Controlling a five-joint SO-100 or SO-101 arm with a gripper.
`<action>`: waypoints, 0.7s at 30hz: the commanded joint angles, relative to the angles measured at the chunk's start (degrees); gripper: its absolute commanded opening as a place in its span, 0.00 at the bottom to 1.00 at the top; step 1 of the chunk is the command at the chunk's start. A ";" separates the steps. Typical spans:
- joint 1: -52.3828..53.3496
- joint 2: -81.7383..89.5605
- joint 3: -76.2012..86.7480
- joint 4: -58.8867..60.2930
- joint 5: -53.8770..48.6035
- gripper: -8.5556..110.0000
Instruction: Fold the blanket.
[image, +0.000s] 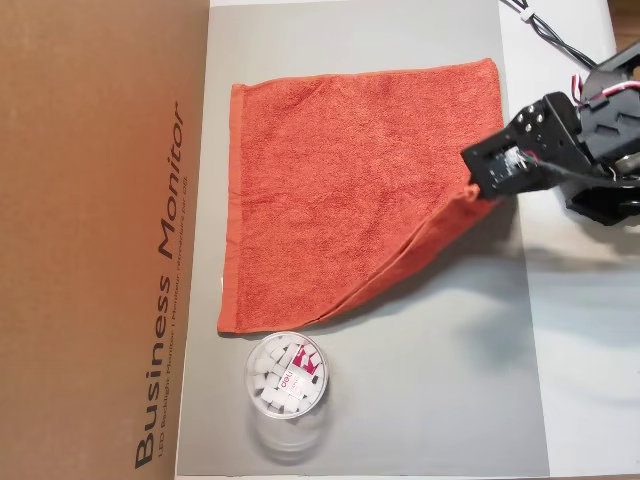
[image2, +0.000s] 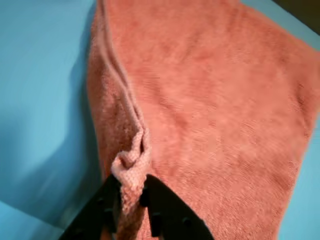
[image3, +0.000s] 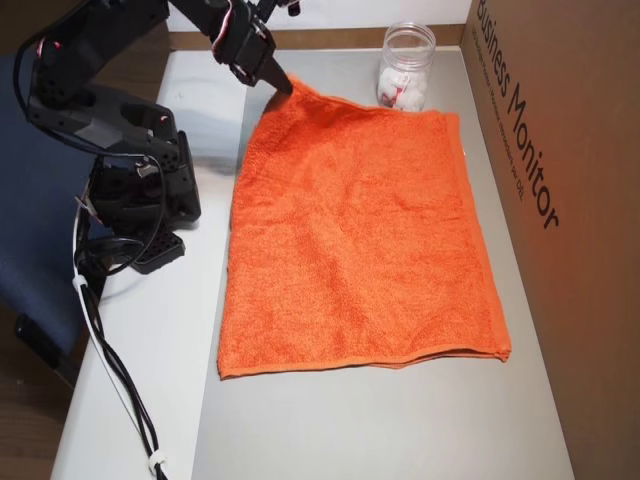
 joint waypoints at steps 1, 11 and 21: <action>5.27 -2.02 -5.19 -0.53 0.62 0.07; 16.87 -9.32 -13.80 -2.37 0.62 0.07; 21.36 -19.69 -20.48 -16.44 -0.35 0.07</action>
